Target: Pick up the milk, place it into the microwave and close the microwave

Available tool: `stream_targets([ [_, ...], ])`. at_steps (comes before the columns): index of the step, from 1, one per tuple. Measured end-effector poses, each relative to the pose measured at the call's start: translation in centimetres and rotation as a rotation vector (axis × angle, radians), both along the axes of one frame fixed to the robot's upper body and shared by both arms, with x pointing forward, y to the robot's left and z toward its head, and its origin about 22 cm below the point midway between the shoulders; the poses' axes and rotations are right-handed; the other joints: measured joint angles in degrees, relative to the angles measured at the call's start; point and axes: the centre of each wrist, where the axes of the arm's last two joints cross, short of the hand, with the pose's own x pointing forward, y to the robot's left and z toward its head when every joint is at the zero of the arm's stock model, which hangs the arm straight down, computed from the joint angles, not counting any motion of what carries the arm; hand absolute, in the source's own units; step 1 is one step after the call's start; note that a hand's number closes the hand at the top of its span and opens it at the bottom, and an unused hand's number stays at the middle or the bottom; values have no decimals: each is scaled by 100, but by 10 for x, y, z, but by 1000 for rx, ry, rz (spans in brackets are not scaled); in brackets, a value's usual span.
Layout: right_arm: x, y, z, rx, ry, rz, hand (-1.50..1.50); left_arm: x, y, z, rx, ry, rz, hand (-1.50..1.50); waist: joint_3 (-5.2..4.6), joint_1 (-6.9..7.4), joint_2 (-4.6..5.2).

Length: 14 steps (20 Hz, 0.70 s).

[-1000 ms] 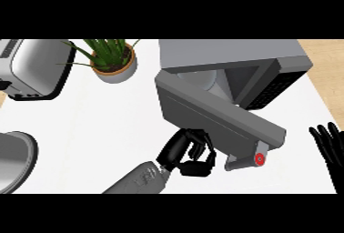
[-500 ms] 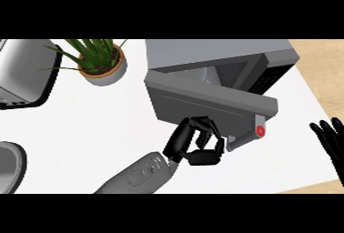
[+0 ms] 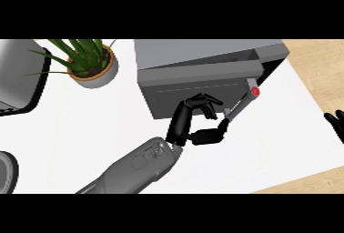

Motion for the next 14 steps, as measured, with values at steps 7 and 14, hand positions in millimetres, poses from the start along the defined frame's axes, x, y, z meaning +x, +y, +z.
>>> stream_targets([
  [7,11,-17,53,-191,-164,-85,150,7,-2,6,-23,35,103,-150,1,-209,20],
  [14,18,-25,86,-324,-276,-164,150,5,-6,12,-84,52,125,-150,2,-200,107],
])
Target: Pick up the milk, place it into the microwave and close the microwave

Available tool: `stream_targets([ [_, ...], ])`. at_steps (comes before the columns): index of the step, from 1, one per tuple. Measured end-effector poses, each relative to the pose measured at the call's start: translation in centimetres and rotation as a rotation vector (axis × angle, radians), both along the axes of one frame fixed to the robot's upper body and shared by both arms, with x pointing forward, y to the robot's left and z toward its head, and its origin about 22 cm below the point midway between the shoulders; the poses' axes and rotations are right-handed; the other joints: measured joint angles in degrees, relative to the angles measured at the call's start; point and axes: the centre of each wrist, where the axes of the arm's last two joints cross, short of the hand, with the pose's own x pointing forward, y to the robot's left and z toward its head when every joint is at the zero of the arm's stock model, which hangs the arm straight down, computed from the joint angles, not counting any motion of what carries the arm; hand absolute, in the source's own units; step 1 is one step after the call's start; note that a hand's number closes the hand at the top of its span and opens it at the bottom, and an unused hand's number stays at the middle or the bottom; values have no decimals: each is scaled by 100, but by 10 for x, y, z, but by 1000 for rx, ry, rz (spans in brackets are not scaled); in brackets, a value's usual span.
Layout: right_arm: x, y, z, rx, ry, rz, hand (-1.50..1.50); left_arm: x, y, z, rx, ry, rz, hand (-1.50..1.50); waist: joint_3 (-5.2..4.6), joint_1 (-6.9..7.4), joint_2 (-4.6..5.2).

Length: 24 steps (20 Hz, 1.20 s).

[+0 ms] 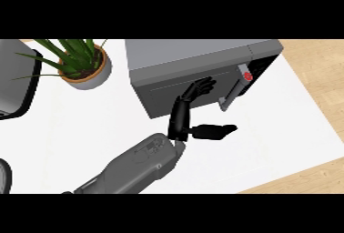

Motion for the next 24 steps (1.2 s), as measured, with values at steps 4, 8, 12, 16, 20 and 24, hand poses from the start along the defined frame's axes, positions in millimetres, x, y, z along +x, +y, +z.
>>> stream_targets([
  [4,5,-1,8,-30,-33,-21,150,0,-2,3,-19,0,0,-150,11,31,50],
  [8,9,-1,16,-45,-56,-33,150,0,-3,3,-32,-4,5,-150,13,34,70],
  [12,13,-2,20,-52,-70,-40,150,0,-4,4,-44,-11,4,-150,17,48,94],
  [16,18,-1,23,-57,-73,-41,150,1,-4,4,-55,-21,2,-150,16,51,116],
  [20,27,3,5,63,-24,8,-150,1,-6,5,-59,-36,-13,-150,37,101,158],
  [24,35,6,-16,198,59,70,-150,2,-6,5,-65,-49,-21,-150,41,115,181],
])
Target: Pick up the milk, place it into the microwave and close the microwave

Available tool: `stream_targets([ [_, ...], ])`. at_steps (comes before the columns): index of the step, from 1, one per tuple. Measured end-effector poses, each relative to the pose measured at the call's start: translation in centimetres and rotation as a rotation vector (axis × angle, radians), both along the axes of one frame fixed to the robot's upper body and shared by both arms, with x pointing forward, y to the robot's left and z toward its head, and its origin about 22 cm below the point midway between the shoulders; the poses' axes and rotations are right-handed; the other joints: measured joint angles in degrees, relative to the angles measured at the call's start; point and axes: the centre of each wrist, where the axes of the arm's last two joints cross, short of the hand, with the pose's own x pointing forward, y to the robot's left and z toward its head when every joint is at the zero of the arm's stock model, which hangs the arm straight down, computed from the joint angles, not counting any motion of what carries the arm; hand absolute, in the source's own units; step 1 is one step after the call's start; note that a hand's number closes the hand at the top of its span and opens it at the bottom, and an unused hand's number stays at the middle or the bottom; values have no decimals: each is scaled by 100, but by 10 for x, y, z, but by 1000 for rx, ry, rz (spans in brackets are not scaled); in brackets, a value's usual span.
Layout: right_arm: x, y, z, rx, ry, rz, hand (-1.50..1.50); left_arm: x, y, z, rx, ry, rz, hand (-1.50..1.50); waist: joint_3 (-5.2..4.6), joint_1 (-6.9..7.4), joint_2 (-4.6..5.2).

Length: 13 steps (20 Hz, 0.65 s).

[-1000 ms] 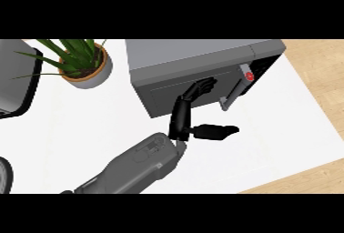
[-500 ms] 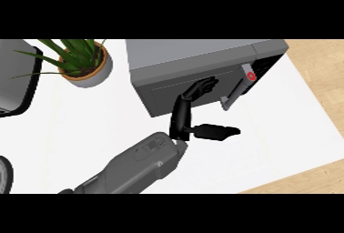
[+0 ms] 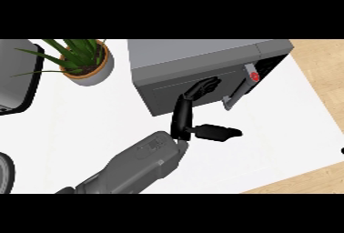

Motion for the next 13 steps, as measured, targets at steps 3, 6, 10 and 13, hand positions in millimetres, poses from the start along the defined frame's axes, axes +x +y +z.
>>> stream_targets([
  [3,5,-1,-8,52,43,33,-150,1,0,0,-6,-2,1,-150,-1,-1,2],
  [6,9,-4,-11,84,72,52,-150,1,1,-1,-13,-6,8,-150,-2,-25,-1],
  [10,15,-8,-10,113,93,78,-150,1,2,-3,-19,-10,14,-150,-3,-47,-8],
  [13,19,-13,-10,132,108,90,-150,2,2,-4,-25,-14,18,-150,0,-62,-10],
])
